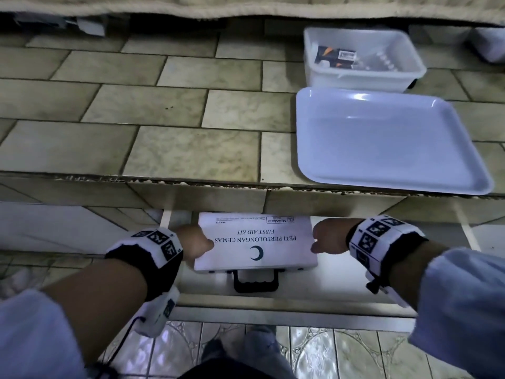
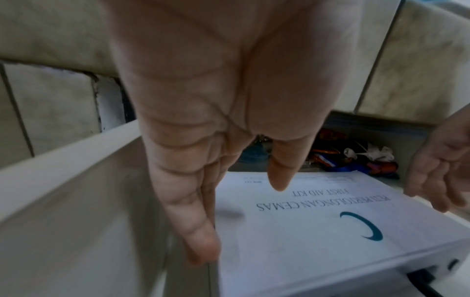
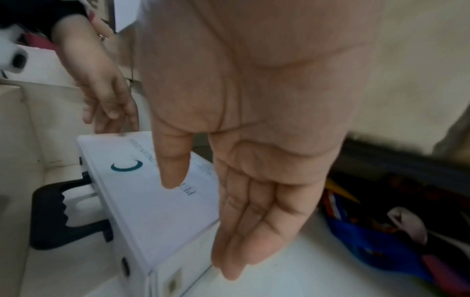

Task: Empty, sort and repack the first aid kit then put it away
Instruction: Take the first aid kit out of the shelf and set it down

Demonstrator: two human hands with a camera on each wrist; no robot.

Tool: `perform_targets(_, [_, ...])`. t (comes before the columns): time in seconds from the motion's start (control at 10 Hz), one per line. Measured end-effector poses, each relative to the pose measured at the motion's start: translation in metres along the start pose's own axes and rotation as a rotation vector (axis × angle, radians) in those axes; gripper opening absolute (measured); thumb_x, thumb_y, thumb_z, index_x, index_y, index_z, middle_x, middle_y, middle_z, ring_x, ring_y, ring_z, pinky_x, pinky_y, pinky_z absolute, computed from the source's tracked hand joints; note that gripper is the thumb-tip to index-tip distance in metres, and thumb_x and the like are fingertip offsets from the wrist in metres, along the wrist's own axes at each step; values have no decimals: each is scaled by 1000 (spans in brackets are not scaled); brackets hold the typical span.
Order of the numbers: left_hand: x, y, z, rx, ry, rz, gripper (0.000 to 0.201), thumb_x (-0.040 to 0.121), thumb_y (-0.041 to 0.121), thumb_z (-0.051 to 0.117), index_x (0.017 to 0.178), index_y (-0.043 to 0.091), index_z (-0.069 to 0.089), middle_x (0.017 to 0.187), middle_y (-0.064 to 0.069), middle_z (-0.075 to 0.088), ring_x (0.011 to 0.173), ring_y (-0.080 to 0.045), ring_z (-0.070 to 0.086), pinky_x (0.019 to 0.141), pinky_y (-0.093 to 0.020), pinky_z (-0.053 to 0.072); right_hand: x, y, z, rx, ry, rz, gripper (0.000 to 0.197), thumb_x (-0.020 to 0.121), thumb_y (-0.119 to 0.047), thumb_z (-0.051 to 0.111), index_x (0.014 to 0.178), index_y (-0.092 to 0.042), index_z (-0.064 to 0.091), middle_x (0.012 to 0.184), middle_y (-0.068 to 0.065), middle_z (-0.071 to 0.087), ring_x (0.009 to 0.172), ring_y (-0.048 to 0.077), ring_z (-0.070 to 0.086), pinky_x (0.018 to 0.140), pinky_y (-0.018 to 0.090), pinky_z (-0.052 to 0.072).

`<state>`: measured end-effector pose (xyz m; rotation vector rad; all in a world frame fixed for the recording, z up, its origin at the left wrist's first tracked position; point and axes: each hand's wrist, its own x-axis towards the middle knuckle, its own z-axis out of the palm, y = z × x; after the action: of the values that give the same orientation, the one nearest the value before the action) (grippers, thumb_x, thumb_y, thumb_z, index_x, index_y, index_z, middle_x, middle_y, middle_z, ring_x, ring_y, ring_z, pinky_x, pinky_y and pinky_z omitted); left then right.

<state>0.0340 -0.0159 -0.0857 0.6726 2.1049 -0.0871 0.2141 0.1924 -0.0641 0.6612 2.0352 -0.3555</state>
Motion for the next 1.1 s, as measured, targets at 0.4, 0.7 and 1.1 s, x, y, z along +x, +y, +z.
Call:
perform_targets(0.4, [-12, 15, -9, -115, 56, -67, 36, 96, 25, 44, 62, 15, 37, 67, -2, 38, 70, -21, 40, 63, -27, 32, -9, -1, 13, 371, -73, -2, 37, 90, -43, 51, 89, -8, 62, 82, 11, 68, 61, 20, 59, 62, 26, 49])
perform_targets(0.7, [-88, -2, -23, -341, 280, -60, 36, 95, 35, 46, 66, 14, 46, 67, 1, 47, 60, -11, 46, 56, -22, 39, -96, -2, 1, 506, 93, -108, 42, 86, -39, 60, 52, -19, 46, 42, -7, 45, 34, 8, 40, 42, 19, 31])
perform_targets(1.1, [-209, -68, -44, -753, 513, 22, 22, 82, 40, 67, 76, 19, 72, 84, -1, 70, 84, -21, 64, 87, -43, 50, -222, -46, -58, 548, 238, -216, 36, 77, -46, 67, 68, -13, 57, 46, -3, 58, 43, 8, 50, 48, 14, 39])
